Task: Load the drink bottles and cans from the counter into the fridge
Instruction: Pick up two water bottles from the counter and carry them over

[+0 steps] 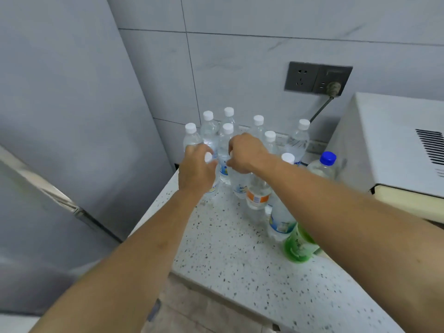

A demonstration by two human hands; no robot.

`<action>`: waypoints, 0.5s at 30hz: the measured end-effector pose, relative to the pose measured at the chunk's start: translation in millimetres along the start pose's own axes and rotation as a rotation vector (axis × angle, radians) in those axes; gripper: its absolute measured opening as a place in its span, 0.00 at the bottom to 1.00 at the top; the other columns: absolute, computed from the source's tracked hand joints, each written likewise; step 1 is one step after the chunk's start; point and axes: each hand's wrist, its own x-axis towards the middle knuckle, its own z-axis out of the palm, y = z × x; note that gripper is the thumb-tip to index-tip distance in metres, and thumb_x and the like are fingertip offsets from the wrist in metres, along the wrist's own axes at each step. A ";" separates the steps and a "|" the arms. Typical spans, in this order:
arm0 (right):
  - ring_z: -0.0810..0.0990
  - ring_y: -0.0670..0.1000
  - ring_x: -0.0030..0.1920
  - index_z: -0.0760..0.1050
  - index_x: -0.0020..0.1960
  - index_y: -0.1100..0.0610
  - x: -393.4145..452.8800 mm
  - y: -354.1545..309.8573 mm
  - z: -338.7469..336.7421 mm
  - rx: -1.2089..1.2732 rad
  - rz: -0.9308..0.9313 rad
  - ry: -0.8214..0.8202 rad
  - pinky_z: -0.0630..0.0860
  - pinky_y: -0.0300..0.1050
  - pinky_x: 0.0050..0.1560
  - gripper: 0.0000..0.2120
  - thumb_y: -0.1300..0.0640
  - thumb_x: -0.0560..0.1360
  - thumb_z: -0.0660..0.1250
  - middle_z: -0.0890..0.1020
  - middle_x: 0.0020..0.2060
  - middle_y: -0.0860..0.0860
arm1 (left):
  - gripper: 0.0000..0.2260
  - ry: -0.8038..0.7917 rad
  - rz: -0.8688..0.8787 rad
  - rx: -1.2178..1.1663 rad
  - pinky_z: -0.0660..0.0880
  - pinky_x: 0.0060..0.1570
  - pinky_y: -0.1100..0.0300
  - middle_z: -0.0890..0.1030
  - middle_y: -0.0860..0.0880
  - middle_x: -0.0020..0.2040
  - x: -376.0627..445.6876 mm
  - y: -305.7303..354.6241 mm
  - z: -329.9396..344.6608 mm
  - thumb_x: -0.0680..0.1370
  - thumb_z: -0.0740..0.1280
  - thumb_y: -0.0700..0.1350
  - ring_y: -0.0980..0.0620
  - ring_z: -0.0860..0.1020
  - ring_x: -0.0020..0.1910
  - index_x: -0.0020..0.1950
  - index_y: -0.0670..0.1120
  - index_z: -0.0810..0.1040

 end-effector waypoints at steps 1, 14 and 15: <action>0.79 0.56 0.50 0.77 0.54 0.57 -5.3 -5.3 0.4 -0.014 -0.030 -0.001 0.78 0.47 0.49 0.10 0.59 0.73 0.70 0.79 0.53 0.55 | 0.06 0.004 -0.003 -0.022 0.63 0.37 0.66 0.68 0.51 0.53 -11.1 -0.5 -2.8 0.77 0.67 0.41 0.49 0.73 0.44 0.53 0.47 0.77; 0.74 0.50 0.44 0.81 0.51 0.52 -110.9 -16.2 4.1 0.364 -0.002 0.066 0.69 0.42 0.42 0.10 0.57 0.70 0.70 0.77 0.45 0.48 | 0.14 -0.031 -0.080 -0.172 0.68 0.36 0.65 0.72 0.63 0.46 -109.6 -17.3 -53.1 0.76 0.69 0.47 0.58 0.74 0.41 0.58 0.58 0.70; 0.75 0.51 0.45 0.81 0.51 0.52 -116.3 -15.9 13.6 0.374 0.014 0.058 0.68 0.42 0.42 0.10 0.57 0.71 0.70 0.77 0.46 0.49 | 0.14 0.001 -0.056 -0.173 0.68 0.37 0.64 0.72 0.64 0.45 -112.8 -20.5 -51.8 0.76 0.70 0.48 0.56 0.74 0.41 0.59 0.58 0.71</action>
